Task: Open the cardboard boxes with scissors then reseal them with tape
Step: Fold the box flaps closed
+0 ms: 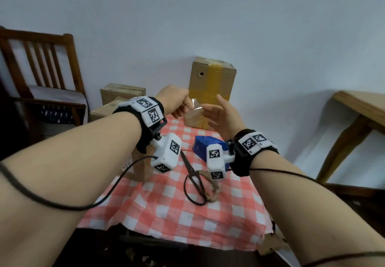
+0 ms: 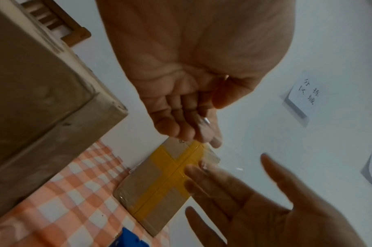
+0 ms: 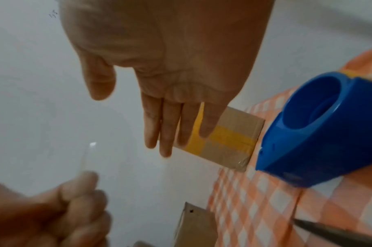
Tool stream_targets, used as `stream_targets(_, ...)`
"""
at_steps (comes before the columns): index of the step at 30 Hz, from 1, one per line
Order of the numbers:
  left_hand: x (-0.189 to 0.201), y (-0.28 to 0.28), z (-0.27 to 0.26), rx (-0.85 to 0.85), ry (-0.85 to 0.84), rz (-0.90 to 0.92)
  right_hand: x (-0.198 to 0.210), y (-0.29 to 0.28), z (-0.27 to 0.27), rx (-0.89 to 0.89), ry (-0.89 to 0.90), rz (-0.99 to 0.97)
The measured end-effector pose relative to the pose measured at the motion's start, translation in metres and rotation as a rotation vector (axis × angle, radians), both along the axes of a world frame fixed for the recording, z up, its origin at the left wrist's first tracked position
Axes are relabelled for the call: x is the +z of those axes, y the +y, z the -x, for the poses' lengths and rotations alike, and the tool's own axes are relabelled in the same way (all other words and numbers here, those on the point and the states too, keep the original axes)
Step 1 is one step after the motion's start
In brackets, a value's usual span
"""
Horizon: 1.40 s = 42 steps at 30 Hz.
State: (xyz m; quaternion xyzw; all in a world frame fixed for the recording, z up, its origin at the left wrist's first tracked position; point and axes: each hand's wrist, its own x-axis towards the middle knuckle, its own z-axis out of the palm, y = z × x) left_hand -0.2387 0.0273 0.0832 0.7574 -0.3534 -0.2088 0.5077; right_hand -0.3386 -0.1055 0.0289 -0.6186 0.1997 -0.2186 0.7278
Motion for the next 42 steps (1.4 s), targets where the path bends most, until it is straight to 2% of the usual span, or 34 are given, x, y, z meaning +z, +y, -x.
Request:
stream_targets(3,0.002,0.008,0.004,0.015,0.009,0.011,0.014,0.022,0.003,0.116,0.026,0.1)
stream_targets(5,0.003,0.013,0.002,0.025,0.015,0.029,0.015,0.032,0.005,0.078,0.019,0.209)
stream_targets(9,0.004,0.024,-0.01,0.069,-0.031,-0.007,0.023,0.039,0.004,0.011,0.059,0.306)
stream_targets(13,0.011,0.034,-0.02,0.113,-0.38,-0.231,0.037,0.049,-0.007,0.009,0.164,0.438)
stream_targets(15,0.016,0.046,-0.035,0.161,-0.661,-0.41,0.039,0.049,-0.009,-0.011,0.192,0.45)
stream_targets(17,0.014,0.057,-0.058,0.215,-0.792,-0.568,0.039,0.046,-0.006,-0.049,0.202,0.409)
stream_targets(20,0.001,0.066,-0.077,0.226,-0.721,-0.537,0.039,0.044,-0.011,-0.06,0.198,0.34)
stream_targets(23,-0.017,0.06,-0.082,0.112,-0.798,-0.572,0.04,0.053,-0.028,-0.041,0.232,0.333)
stream_targets(26,-0.025,0.061,-0.078,0.04,-0.786,-0.667,0.04,0.059,-0.046,-0.026,0.274,0.36)
stream_targets(29,-0.033,0.068,-0.078,-0.009,-0.843,-0.637,0.039,0.061,-0.061,-0.026,0.319,0.397)
stream_targets(34,-0.037,0.074,-0.074,0.059,-0.856,-0.468,0.037,0.064,-0.08,-0.028,0.393,0.464)
stream_targets(42,-0.04,0.072,-0.072,0.094,-0.858,-0.427,0.038,0.07,-0.086,-0.021,0.5,0.56)
